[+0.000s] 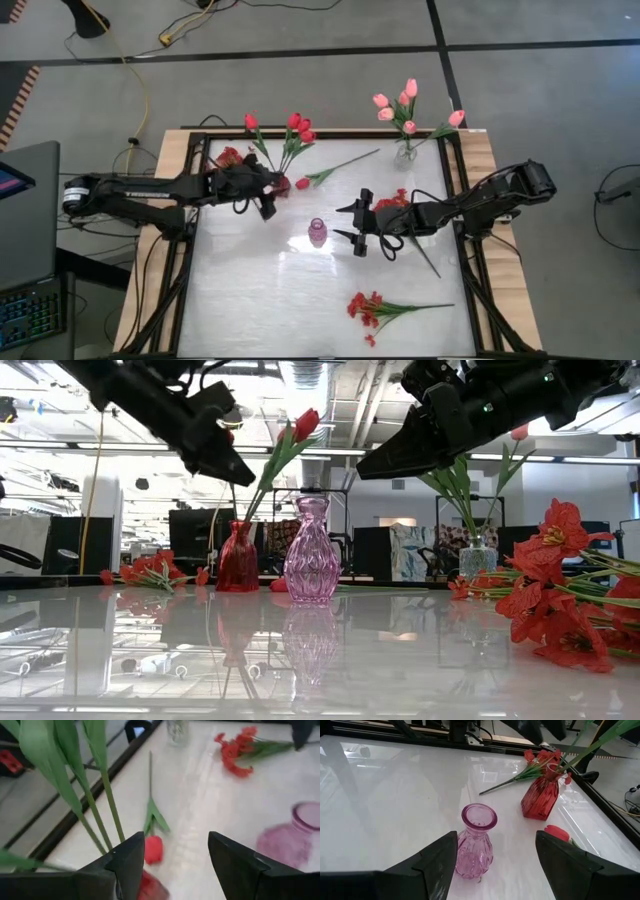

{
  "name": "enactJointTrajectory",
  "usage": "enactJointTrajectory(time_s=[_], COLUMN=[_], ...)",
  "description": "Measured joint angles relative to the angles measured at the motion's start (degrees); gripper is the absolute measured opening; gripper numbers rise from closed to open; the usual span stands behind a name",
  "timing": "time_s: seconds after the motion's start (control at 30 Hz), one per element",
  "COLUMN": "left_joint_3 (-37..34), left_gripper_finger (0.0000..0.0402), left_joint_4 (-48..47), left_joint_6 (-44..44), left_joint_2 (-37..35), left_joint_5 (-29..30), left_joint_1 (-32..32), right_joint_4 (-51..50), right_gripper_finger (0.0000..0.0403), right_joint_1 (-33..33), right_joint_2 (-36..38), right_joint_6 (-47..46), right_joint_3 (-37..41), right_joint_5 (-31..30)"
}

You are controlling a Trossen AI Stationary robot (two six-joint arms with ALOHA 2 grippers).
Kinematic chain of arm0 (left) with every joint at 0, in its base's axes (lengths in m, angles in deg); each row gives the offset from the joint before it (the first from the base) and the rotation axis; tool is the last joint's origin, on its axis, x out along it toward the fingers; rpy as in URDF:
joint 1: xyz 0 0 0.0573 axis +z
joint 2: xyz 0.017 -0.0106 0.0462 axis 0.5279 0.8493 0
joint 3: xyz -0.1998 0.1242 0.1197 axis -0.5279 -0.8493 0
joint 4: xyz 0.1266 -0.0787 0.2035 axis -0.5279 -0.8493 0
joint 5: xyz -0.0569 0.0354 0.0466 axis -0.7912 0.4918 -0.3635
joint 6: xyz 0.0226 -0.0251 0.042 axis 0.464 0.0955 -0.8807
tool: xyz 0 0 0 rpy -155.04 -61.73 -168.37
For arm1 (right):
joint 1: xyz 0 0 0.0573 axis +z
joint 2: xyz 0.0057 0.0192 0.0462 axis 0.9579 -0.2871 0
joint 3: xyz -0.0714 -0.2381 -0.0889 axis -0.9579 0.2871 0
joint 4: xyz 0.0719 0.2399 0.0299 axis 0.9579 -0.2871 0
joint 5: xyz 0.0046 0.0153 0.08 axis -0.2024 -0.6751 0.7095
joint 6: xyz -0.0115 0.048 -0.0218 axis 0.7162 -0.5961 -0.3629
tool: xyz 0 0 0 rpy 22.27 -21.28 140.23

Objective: Sort flowers into vase by color
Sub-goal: Put the red flower into the red vase

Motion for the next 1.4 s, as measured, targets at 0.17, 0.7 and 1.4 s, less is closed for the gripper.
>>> enactJointTrajectory(time_s=[0.17, 0.7, 1.4], left_joint_3=[0.0, -0.1, -2.2], left_gripper_finger=[0.0208, 0.0208, 0.0208], left_joint_4=[-8.6, -16.1, 14.2], left_joint_6=[2.6, 20.4, 20.3], left_joint_2=[-4.1, -3.2, 23.9], left_joint_5=[-0.5, 4.0, 7.6], left_joint_1=[-0.1, -20.5, -34.3], right_joint_4=[0.0, 0.0, -0.1], right_gripper_finger=[0.0295, 0.0295, 0.0295], right_joint_1=[0.0, 0.0, 0.0], right_joint_2=[0.0, 0.0, 0.0], right_joint_6=[0.0, 0.0, 0.0], right_joint_3=[0.0, 0.0, 0.0], right_joint_5=[0.0, 0.0, 0.0])
